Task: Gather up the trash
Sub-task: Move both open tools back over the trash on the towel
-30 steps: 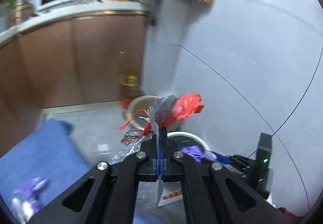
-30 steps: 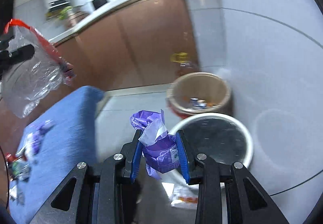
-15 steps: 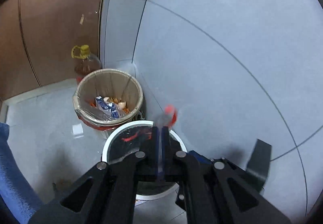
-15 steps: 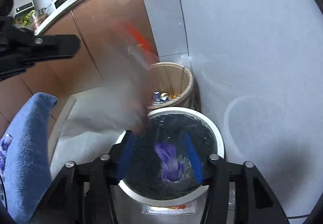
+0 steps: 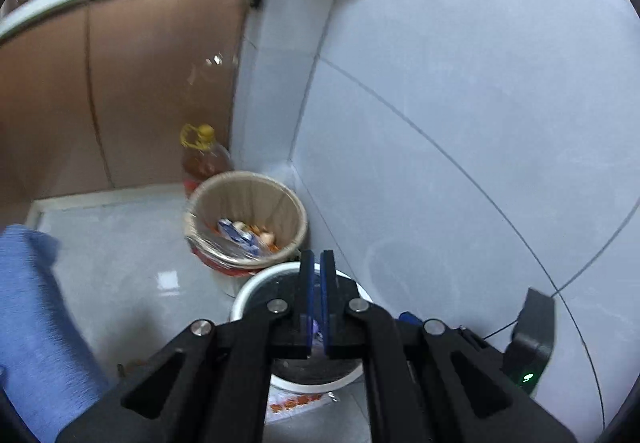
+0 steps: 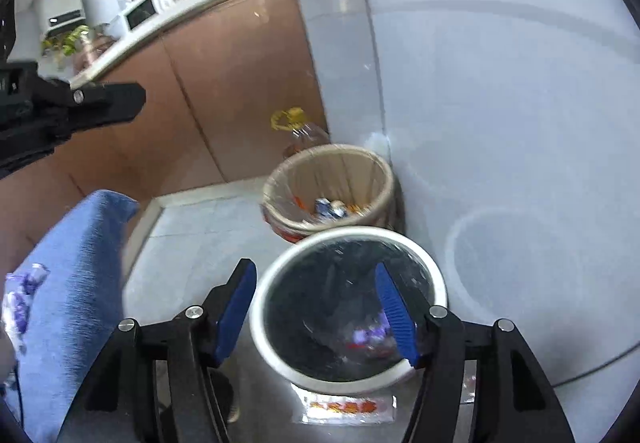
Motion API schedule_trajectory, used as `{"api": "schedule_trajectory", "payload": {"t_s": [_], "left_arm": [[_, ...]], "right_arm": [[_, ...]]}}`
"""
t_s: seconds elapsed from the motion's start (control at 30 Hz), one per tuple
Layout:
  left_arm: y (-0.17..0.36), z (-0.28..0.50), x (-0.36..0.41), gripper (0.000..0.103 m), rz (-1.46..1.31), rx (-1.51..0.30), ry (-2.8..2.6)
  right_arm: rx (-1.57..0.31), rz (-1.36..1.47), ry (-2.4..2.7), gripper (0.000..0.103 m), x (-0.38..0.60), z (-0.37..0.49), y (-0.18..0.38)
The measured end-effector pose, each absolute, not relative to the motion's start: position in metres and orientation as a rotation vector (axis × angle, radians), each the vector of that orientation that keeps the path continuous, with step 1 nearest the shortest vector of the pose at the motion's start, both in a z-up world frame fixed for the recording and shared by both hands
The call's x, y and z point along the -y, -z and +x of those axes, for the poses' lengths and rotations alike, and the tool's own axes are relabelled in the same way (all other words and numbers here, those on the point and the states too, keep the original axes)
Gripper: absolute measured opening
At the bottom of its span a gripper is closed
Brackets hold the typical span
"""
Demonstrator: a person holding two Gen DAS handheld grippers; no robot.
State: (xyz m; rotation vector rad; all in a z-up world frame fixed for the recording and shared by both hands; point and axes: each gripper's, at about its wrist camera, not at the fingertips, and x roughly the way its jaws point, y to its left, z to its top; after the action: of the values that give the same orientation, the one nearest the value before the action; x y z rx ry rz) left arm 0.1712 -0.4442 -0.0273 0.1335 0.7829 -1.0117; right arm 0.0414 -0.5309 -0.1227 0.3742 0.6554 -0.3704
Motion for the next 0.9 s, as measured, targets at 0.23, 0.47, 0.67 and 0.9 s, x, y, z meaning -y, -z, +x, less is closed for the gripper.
{"api": "schedule_trajectory", "payload": {"t_s": [0.23,0.47,0.67,0.9], "left_arm": [[-0.021,0.148,0.366,0.003,0.105,-0.712,0.942],[-0.048,0.131,0.283,0.014,0.075,-0.657,0.846],[-0.064,0.112,0.214,0.061,0.055,-0.581,0.726],[-0.073,0.095,0.132,0.061,0.055,-0.545,0.595]], "right_arm": [[-0.537,0.326,0.278,0.066,0.490,0.027,0.065],[-0.460,0.265,0.160,0.070,0.438,0.017,0.019],[-0.434,0.229,0.058,0.070,0.398,0.016,-0.005],[-0.427,0.190,-0.060,0.070,0.353,0.012,-0.020]]}}
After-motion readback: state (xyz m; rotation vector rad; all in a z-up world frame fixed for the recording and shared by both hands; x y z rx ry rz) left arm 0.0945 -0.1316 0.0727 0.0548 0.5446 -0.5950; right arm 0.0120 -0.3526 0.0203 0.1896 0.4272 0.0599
